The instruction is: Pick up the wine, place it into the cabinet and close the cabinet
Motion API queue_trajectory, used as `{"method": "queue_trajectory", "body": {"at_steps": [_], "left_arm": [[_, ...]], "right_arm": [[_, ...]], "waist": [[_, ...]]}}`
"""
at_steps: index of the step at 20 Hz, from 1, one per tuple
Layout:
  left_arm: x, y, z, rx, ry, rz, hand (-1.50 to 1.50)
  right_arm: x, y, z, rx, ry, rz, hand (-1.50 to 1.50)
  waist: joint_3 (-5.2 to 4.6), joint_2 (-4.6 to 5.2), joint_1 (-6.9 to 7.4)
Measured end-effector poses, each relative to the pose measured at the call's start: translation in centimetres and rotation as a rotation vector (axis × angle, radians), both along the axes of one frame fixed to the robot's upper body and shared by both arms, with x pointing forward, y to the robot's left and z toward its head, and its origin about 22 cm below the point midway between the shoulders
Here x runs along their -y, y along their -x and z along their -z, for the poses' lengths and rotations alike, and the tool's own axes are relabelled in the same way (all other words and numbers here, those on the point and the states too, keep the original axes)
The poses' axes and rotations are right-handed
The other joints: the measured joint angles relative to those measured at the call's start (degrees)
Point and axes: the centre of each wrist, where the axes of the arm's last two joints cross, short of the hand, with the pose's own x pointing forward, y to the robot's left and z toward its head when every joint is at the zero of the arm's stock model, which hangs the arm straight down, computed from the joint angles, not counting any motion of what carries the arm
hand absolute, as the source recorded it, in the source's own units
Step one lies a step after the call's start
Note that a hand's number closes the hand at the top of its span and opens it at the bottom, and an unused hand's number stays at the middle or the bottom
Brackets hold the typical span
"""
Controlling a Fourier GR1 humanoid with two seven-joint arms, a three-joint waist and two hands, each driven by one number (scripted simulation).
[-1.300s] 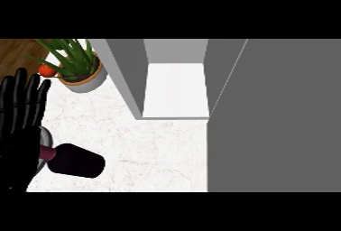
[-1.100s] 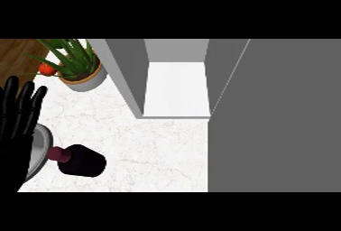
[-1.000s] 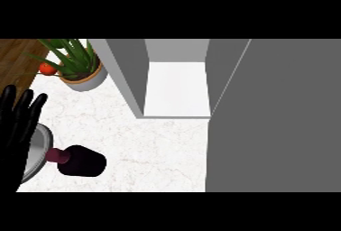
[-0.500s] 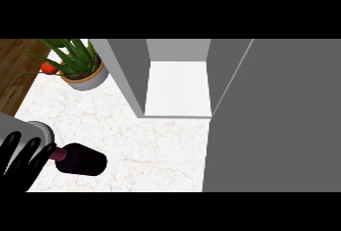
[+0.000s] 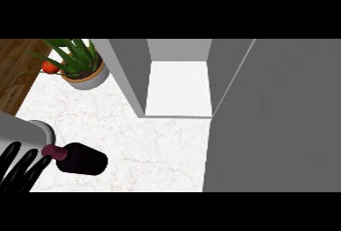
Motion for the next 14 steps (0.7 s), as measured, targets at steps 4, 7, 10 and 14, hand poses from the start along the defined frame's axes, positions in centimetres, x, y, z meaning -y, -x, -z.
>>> {"method": "queue_trajectory", "body": {"at_steps": [4,7,10,14], "left_arm": [[0.3,0.3,0.1,-0.035,0.019,-0.001,-1.50],[0.1,0.4,0.1,-0.032,0.026,-0.012,-1.50],[0.4,0.4,0.2,-0.053,0.056,-0.026,-1.50],[-0.1,0.6,0.1,-0.063,0.056,-0.063,-1.50]], "right_arm": [[-0.1,-0.1,-0.3,-0.007,-0.003,0.002,-1.50],[-0.3,-0.1,-0.4,-0.012,-0.003,0.002,-1.50],[0.0,-0.2,-0.7,-0.008,0.008,0.010,-1.50],[-0.4,-0.3,-1.0,-0.017,-0.001,0.007,-1.50]], "waist": [[0.03,-0.07,0.09],[0.02,-0.05,-0.02],[0.05,-0.08,-0.07],[0.03,-0.09,-0.06]]}}
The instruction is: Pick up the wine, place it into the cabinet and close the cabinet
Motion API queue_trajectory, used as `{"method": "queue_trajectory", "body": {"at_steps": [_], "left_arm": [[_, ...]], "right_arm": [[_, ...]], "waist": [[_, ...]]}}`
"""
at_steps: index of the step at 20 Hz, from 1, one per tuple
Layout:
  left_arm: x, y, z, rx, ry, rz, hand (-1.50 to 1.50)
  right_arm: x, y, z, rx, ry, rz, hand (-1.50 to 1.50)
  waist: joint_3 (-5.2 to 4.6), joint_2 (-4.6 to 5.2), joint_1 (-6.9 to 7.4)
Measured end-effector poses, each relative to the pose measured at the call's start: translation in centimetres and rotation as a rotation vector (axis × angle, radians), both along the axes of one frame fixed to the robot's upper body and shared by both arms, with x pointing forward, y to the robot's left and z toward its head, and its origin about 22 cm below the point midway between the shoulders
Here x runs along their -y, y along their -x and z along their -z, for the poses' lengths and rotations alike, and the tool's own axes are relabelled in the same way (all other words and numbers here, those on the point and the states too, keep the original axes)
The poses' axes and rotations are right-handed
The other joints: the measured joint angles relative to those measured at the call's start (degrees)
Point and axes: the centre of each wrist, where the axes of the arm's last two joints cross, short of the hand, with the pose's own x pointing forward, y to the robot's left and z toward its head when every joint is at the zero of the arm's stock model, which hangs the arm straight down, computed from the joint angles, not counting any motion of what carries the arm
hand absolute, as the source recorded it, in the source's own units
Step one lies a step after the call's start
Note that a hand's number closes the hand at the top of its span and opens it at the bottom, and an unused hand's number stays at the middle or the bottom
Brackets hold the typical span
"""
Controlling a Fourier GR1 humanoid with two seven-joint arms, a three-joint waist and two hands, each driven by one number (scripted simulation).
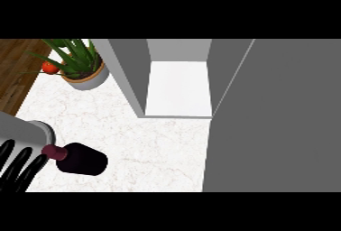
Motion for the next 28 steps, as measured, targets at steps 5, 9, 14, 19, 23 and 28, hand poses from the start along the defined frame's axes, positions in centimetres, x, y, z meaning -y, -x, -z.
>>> {"method": "queue_trajectory", "body": {"at_steps": [5,9,14,19,23,28], "left_arm": [[-0.9,0.4,-0.1,-0.056,-0.015,-0.053,-1.50],[-1.6,0.3,-0.4,-0.064,-0.021,-0.092,-1.50],[-3.0,0.1,-0.6,-0.023,-0.033,-0.143,-1.50],[-4.5,-0.2,-1.3,-0.003,-0.038,-0.205,-1.50],[-5.8,-0.9,-0.1,0.002,-0.031,-0.243,-1.50],[-7.2,-2.2,2.3,-0.028,-0.047,-0.272,-1.50]], "right_arm": [[-0.2,0.0,-0.1,-0.004,-0.004,0.000,-1.50],[-0.1,-0.2,-0.6,0.001,0.004,0.004,-1.50],[-0.6,-0.1,-1.1,-0.008,0.004,-0.006,-1.50],[-0.3,-0.2,-2.0,0.007,0.020,0.004,-1.50],[-0.8,-0.2,-2.0,0.001,0.008,-0.012,-1.50],[-0.5,0.1,-1.7,0.006,0.014,-0.005,-1.50]], "waist": [[0.01,0.00,0.06],[0.00,0.08,-0.11],[-0.03,0.13,-0.34],[-0.03,0.20,-0.49],[-0.04,0.23,-0.59],[-0.05,0.27,-0.83]]}}
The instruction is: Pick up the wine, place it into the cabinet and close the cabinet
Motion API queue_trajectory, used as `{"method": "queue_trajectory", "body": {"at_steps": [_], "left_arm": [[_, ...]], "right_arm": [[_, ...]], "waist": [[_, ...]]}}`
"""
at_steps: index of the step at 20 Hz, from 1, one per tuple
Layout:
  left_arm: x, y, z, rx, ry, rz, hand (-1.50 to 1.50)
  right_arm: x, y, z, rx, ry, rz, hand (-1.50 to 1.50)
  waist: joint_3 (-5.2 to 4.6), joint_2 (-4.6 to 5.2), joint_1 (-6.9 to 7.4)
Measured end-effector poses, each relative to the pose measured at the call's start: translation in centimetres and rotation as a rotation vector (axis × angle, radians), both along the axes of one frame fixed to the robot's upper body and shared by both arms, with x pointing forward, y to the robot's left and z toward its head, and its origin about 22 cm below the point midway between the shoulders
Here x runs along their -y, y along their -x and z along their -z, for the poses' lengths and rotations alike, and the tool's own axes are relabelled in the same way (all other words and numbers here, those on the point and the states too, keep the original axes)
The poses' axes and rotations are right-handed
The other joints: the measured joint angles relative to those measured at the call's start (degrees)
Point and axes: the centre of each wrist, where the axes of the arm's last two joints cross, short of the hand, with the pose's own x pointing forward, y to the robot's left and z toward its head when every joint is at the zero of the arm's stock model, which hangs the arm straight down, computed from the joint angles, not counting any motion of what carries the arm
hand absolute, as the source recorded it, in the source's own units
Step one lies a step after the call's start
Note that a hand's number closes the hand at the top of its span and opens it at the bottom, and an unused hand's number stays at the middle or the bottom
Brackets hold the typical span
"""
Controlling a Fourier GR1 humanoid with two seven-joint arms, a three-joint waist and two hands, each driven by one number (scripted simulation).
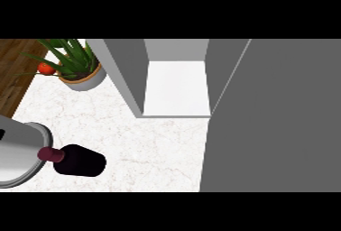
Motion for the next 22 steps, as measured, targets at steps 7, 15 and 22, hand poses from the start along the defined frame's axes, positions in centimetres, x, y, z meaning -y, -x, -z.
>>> {"method": "queue_trajectory", "body": {"at_steps": [7,15,22], "left_arm": [[-1.6,-1.9,3.0,-0.055,-0.036,-0.021,-1.50],[-2.7,-4.3,8.2,-0.127,-0.064,-0.011,-1.50],[-3.2,-5.3,13.0,-0.178,-0.076,0.008,-1.50]], "right_arm": [[-0.5,-0.3,-0.7,-0.001,-0.001,-0.009,-1.50],[-0.2,-0.4,-0.8,0.008,0.002,0.007,-1.50],[-0.6,-0.4,-0.9,0.005,-0.010,-0.002,-1.50]], "waist": [[-0.01,0.04,0.06],[-0.01,0.08,-0.10],[-0.01,0.08,-0.14]]}}
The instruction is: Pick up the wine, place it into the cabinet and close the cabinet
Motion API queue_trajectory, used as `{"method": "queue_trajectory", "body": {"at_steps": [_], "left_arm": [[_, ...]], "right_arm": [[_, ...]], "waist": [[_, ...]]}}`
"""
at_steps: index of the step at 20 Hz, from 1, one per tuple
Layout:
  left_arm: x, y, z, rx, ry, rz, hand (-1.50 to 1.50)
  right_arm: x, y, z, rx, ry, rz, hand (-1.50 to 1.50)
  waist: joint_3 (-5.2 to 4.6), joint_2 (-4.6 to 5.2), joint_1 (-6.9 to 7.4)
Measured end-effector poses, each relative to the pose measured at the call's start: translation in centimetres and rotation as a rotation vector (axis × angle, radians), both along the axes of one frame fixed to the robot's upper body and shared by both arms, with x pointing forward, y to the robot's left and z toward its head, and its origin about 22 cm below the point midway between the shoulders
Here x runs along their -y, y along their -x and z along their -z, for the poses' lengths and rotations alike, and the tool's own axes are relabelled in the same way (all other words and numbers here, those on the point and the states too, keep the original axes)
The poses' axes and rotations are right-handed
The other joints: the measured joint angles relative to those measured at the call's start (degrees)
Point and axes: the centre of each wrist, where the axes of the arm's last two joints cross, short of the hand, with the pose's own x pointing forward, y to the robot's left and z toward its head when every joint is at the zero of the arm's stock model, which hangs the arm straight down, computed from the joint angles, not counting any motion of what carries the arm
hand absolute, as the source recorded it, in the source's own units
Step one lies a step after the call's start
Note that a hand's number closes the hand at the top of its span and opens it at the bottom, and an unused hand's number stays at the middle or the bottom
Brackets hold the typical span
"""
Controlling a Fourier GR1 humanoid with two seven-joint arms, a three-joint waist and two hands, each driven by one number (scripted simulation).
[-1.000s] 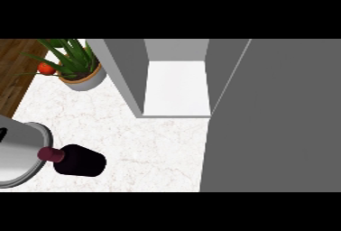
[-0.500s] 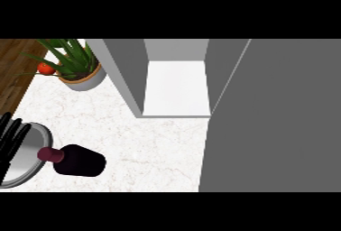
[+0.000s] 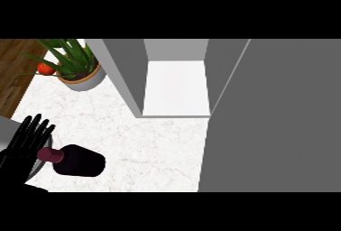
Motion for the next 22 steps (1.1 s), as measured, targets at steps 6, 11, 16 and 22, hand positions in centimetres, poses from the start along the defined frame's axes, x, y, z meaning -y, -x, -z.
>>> {"method": "queue_trajectory", "body": {"at_steps": [6,11,16,22], "left_arm": [[-0.3,0.3,4.1,-0.032,-0.001,0.014,-1.50],[-0.2,0.1,6.8,-0.067,-0.008,0.010,-1.50],[0.6,0.3,9.3,-0.113,-0.017,0.001,-1.50],[1.7,-0.1,11.1,-0.157,0.011,0.002,-1.50]], "right_arm": [[-0.2,0.1,-0.1,0.004,0.002,-0.011,-1.50],[0.0,-0.1,-0.4,0.017,0.011,0.000,-1.50],[-0.3,0.1,0.0,0.006,0.000,-0.018,-1.50],[-0.4,0.2,0.4,0.008,-0.001,-0.021,-1.50]], "waist": [[-0.02,0.01,-0.05],[-0.02,0.02,-0.07],[-0.04,0.03,-0.14],[-0.06,0.07,-0.29]]}}
